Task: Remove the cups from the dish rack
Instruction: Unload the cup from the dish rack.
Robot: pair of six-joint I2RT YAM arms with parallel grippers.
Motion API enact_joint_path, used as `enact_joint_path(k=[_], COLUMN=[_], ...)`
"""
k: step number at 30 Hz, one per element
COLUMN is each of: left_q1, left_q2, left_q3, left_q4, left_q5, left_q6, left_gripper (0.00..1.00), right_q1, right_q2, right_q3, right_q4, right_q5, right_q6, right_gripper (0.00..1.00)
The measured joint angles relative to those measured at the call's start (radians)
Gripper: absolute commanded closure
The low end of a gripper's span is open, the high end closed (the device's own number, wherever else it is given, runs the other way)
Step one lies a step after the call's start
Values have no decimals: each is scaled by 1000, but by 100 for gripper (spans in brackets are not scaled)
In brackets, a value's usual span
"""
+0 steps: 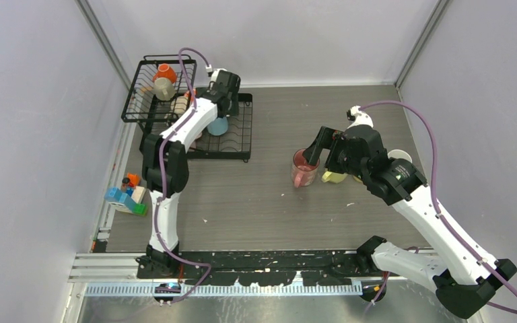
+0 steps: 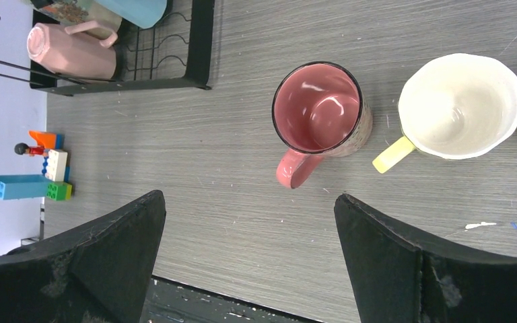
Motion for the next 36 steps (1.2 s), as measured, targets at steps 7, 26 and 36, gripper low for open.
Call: enact_joint_path(k=[7,26,36], left_q1=[5,24,11], left_q2=[41,52,-6], left_q3=[27,5,-80], left_q4=[0,38,79], left_q5=[-3,19,43], left_q6=[21,-13,-69], left_gripper=[0,27,25], right_q1=[0,0,0], right_q2=[0,0,0], right_q3=[-3,-14,-34], right_q4=[6,14,29], right_q5=[-3,-10,-18], right_q6=[-3,-5,-4], right_gripper=[0,0,0])
